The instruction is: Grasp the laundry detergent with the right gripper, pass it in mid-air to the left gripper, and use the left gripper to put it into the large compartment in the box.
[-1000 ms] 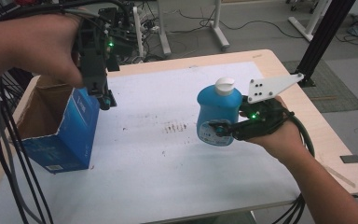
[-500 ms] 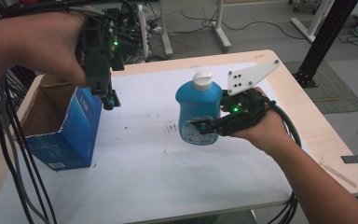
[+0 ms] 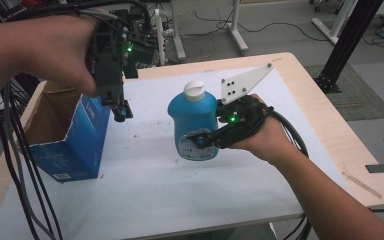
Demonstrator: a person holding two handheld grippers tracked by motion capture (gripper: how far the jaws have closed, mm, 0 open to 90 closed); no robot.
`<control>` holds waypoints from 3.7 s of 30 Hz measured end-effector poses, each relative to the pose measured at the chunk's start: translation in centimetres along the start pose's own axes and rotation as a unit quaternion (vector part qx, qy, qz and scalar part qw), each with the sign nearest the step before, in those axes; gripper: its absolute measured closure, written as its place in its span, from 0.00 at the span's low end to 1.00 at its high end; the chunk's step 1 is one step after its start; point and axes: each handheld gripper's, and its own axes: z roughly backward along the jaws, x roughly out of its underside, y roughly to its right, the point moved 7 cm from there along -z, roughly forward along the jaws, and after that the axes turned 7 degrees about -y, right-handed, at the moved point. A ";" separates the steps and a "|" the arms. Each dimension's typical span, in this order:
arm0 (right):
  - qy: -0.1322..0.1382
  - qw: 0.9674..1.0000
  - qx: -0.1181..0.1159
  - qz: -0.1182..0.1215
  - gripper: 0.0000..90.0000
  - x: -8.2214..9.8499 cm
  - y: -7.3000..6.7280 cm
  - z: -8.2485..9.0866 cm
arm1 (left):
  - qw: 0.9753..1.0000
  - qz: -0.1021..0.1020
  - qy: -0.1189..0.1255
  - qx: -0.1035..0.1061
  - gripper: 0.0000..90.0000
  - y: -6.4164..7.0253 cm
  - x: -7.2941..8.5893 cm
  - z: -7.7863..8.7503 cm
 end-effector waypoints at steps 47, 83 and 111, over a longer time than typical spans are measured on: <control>0.024 0.998 -0.053 0.027 0.53 -4.2 -2.0 -6.3 | 1.000 -0.018 0.014 0.007 0.02 1.9 -2.2 -2.0; 0.037 0.998 -0.051 0.016 0.53 -4.7 -1.9 -6.4 | 1.000 -0.015 0.006 -0.016 0.05 1.6 -2.6 -2.7; 0.040 0.998 -0.049 0.012 0.53 -4.7 -1.7 -6.3 | 1.000 -0.017 0.001 -0.015 0.18 1.6 -2.9 -2.7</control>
